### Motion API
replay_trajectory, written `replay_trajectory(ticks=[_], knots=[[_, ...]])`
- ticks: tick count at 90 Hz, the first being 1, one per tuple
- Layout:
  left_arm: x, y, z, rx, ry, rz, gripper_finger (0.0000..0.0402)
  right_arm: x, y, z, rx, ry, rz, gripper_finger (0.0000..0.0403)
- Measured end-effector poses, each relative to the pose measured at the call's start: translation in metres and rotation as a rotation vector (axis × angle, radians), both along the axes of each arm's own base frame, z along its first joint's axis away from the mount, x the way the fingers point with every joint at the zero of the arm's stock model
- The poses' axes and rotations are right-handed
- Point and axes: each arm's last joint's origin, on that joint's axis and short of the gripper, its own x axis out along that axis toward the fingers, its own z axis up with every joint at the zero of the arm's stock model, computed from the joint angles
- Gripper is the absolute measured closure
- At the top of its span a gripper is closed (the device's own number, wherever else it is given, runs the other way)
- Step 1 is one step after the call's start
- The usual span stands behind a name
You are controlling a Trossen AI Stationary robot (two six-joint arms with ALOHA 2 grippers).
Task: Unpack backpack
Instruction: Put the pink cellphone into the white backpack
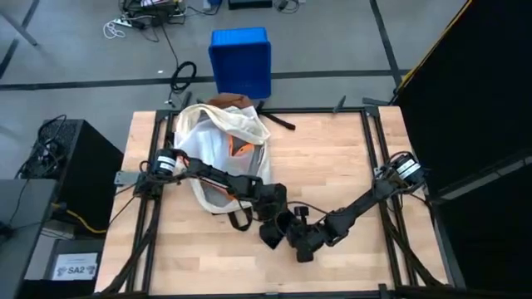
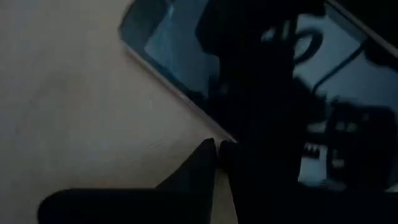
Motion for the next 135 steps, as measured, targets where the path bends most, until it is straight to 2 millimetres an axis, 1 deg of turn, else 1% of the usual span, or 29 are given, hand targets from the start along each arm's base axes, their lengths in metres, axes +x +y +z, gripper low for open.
replay_trajectory(ticks=[4, 9, 14, 17, 21, 26, 33, 39, 47, 62, 67, 76, 84, 92, 101, 109, 118, 125, 135], knots=[[0.0, 0.0, 0.0, -0.001, -0.001, -0.012, 0.0267, 0.0, 0.0, 0.0, -0.003, 0.0, 0.003, 0.0383], [-0.001, 0.0, 0.0, -0.021, 0.004, -0.026, 0.031, 0.0, 0.0, 0.001, 0.008, -0.002, 0.006, 0.0383], [-0.001, 0.0, 0.001, -0.049, 0.005, -0.051, 0.0357, 0.0, 0.002, 0.006, 0.07, -0.003, 0.033, 0.0383], [-0.001, -0.001, 0.001, -0.064, 0.0, -0.071, 0.0377, 0.001, 0.005, 0.012, 0.114, -0.01, 0.053, 0.0383], [-0.002, -0.002, 0.002, -0.072, -0.013, -0.093, 0.0387, 0.001, 0.01, 0.023, 0.154, -0.026, 0.072, 0.0383], [-0.001, -0.004, 0.006, -0.063, -0.041, -0.114, 0.039, -0.002, 0.015, 0.035, 0.158, -0.038, 0.087, 0.0383], [-0.002, -0.006, 0.014, -0.029, -0.071, -0.127, 0.0397, -0.012, 0.023, 0.051, 0.141, -0.039, 0.094, 0.0383], [-0.004, -0.008, 0.026, 0.016, -0.097, -0.123, 0.0398, -0.022, 0.029, 0.067, 0.134, -0.057, 0.083, 0.0383], [-0.01, -0.008, 0.048, 0.107, -0.112, -0.126, 0.04, -0.037, 0.037, 0.089, 0.122, -0.1, 0.083, 0.0383], [-0.035, -0.008, 0.106, 0.348, -0.113, -0.128, 0.04, -0.066, 0.047, 0.124, 0.068, -0.265, 0.089, 0.0383], [-0.048, -0.01, 0.127, 0.429, -0.117, -0.121, 0.0401, -0.071, 0.049, 0.131, 0.018, -0.324, 0.079, 0.0383], [-0.074, -0.015, 0.164, 0.614, -0.122, -0.084, 0.0401, -0.07, 0.045, 0.135, -0.092, -0.38, 0.055, 0.0383], [-0.103, -0.02, 0.191, 0.781, -0.118, -0.03, 0.0401, -0.057, 0.035, 0.133, -0.15, -0.375, 0.054, 0.038], [-0.132, -0.025, 0.209, 0.902, -0.1, 0.044, 0.0401, -0.038, 0.017, 0.129, -0.186, -0.353, 0.033, 0.0371], [-0.16, -0.029, 0.223, 0.99, -0.081, 0.125, 0.0401, -0.008, -0.009, 0.123, -0.159, -0.321, 0.054, 0.0349], [-0.176, -0.03, 0.225, 1.078, -0.04, 0.184, 0.0402, 0.02, -0.035, 0.114, -0.137, -0.312, 0.115, 0.032], [-0.188, -0.028, 0.22, 1.162, 0.055, 0.214, 0.0401, 0.045, -0.067, 0.106, -0.155, -0.32, 0.207, 0.0281], [-0.196, -0.024, 0.216, 1.231, 0.114, 0.248, 0.0401, 0.059, -0.092, 0.1, -0.181, -0.327, 0.228, 0.025], [-0.204, -0.018, 0.21, 1.302, 0.192, 0.274, 0.0401, 0.072, -0.126, 0.09, -0.172, -0.322, 0.232, 0.021]])
